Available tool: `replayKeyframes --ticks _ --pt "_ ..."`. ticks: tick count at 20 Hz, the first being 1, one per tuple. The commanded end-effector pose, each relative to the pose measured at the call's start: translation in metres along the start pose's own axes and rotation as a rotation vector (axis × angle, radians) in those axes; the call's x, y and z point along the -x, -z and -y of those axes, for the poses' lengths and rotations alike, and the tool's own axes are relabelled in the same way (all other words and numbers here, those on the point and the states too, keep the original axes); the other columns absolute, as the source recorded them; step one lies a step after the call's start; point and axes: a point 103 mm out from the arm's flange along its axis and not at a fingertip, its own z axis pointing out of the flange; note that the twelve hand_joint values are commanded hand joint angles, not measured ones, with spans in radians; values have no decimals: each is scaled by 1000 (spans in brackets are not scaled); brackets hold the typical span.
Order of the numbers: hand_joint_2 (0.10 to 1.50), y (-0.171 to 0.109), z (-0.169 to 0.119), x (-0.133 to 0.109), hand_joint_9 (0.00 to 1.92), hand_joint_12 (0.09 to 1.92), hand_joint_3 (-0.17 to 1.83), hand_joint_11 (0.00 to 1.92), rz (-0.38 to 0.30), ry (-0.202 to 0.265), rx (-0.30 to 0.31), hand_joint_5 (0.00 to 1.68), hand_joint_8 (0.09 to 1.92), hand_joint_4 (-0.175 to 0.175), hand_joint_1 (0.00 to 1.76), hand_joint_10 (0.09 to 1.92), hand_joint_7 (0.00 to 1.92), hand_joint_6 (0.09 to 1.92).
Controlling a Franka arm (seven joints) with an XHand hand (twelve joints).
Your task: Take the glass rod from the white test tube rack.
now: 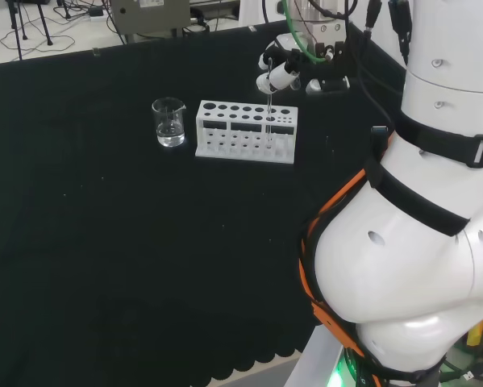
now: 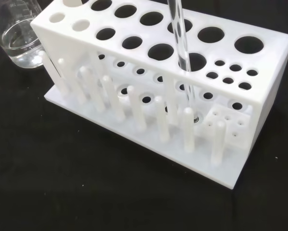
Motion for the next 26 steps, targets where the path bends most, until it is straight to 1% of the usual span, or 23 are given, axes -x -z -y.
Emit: replayKeyframes --ticks 1,3,5,9,12,14,18,20,23,25,26 --pt "939 6 1 -2 1343 1363 516 448 32 6 35 432 1049 -175 797 965 891 693" --pt "925 10 1 -5 1385 1354 543 478 38 10 46 445 1045 -175 831 957 915 770" --pt "917 14 1 -8 1409 1348 563 501 36 15 53 463 1043 -175 851 954 934 806" --pt "909 19 2 -10 1431 1343 586 528 31 27 66 478 1043 -175 867 949 953 834" --pt "902 20 2 -10 1439 1339 603 539 37 26 66 483 1046 -175 874 945 957 848" --pt "887 19 2 -12 1455 1330 621 558 60 23 74 495 1046 -175 891 934 967 862" --pt "818 19 0 -15 1506 1281 696 667 86 26 101 639 1022 -175 1003 891 1057 887" --pt "795 19 -1 -15 1529 1262 723 716 76 27 107 715 1019 -175 1049 880 1099 894" --pt "781 18 -2 -17 1546 1245 746 759 79 32 111 769 1022 -175 1080 876 1129 901" --pt "958 19 -2 -18 1557 1240 434 785 82 34 117 824 1026 -175 1106 875 1149 1105" --pt "1034 19 -3 -19 1559 1234 291 796 84 34 118 836 1027 -175 1112 876 1156 1155"
